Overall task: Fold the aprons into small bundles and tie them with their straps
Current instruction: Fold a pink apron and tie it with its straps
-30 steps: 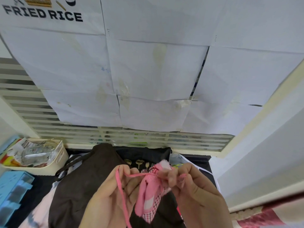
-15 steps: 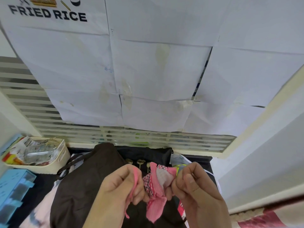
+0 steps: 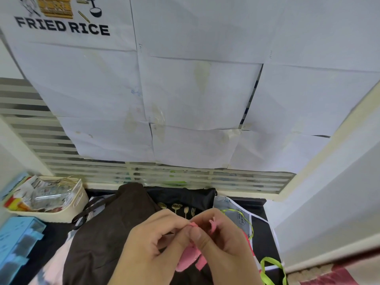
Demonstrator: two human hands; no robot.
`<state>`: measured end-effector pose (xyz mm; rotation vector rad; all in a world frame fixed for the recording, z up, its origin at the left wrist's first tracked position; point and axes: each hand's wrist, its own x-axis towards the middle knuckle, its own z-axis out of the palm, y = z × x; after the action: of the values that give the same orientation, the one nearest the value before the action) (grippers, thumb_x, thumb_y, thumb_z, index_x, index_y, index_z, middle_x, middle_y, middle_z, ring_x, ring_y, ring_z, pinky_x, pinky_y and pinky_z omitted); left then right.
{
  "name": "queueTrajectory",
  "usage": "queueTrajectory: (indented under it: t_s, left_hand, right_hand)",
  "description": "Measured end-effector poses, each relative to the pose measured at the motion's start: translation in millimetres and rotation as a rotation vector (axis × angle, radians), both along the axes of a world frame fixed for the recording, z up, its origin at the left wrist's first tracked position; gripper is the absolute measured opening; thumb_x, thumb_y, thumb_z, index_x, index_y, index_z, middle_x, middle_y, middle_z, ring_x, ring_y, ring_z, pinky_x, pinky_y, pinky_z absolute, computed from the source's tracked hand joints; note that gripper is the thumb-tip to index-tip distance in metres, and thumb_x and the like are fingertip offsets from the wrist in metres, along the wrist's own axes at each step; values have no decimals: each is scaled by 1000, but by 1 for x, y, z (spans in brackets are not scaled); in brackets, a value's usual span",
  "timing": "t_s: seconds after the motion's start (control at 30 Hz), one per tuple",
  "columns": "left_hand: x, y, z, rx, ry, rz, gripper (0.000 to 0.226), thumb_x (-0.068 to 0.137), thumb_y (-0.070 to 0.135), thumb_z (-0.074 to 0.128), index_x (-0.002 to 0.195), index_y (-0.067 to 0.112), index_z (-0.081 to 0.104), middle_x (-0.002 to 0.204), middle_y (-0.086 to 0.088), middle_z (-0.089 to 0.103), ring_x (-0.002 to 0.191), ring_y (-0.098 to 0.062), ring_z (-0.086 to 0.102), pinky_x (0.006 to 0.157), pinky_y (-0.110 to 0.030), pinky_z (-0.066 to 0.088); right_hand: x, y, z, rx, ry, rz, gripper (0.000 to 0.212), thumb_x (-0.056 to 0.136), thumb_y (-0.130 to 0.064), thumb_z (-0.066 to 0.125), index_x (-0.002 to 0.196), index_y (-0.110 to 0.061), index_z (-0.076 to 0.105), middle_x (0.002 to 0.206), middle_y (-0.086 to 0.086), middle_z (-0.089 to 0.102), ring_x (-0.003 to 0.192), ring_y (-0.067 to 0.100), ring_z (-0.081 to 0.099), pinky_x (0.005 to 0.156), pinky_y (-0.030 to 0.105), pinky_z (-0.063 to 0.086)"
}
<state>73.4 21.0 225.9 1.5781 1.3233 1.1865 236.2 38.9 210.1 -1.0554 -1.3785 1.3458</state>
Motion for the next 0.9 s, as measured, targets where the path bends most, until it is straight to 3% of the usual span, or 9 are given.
queueTrajectory:
  t_s: [0.07,0.13,0.23,0.33,0.4,0.47,0.57,0.73,0.9]
  left_hand:
    - [-2,1,-2,11,-19,38,10,87,22,77,84,29,83,87,-1,72,80,-22,73,66,-35,62]
    - [-6,2,-6,114,124,111,17,85,16,79,86,33,83,90,2,73,82,-20,74,66,-35,63]
    - [-10,6,-9,219,387,189,28,89,8,79,90,36,80,92,17,71,84,-4,71,68,-14,55]
    - [-14,10,-12,292,564,195,16,90,20,75,95,35,78,93,23,66,84,4,66,72,-4,48]
    - [-15,9,-9,201,464,234,12,93,28,76,93,40,77,90,21,69,81,0,69,66,-9,52]
    - [-10,9,-1,29,240,272,11,78,32,84,84,40,79,78,10,74,69,-9,72,58,-17,56]
    - [-5,8,7,-206,-198,192,8,68,22,86,70,19,79,57,-15,67,44,-18,62,41,-24,51]
    - [-7,11,4,-248,-311,150,13,69,19,84,67,10,75,52,-26,60,40,-25,56,40,-26,48]
    - [-7,13,-1,-240,-323,73,12,69,25,85,71,14,80,54,-20,64,42,-23,57,42,-25,47]
  right_hand:
    - [3,2,1,23,-44,-56,15,87,-18,78,78,-29,74,71,7,71,64,15,66,64,22,50]
    - [7,5,1,39,-57,-76,27,88,-4,78,74,-28,74,68,5,68,63,13,61,63,22,49]
    - [8,8,4,-5,2,-30,15,83,-11,73,79,-25,76,68,6,65,63,17,60,63,26,49]
    - [8,8,4,-90,98,32,15,83,-9,70,90,-20,77,69,8,65,65,21,62,65,30,49]
    - [9,8,3,-113,101,79,21,84,-7,70,98,-22,77,70,9,66,67,21,62,66,33,50]
    - [9,8,6,-119,33,117,29,86,-5,71,103,-28,77,72,9,69,68,20,64,68,33,53]
    - [6,6,12,-114,-104,169,39,91,5,69,104,-30,79,80,9,77,77,21,74,82,40,62]
    - [1,9,16,-74,-355,138,26,91,-5,69,89,-29,79,80,-3,78,81,14,74,86,35,59]
    - [-1,10,16,-23,-208,50,20,86,-15,70,73,-28,76,61,1,69,57,7,59,60,20,48]
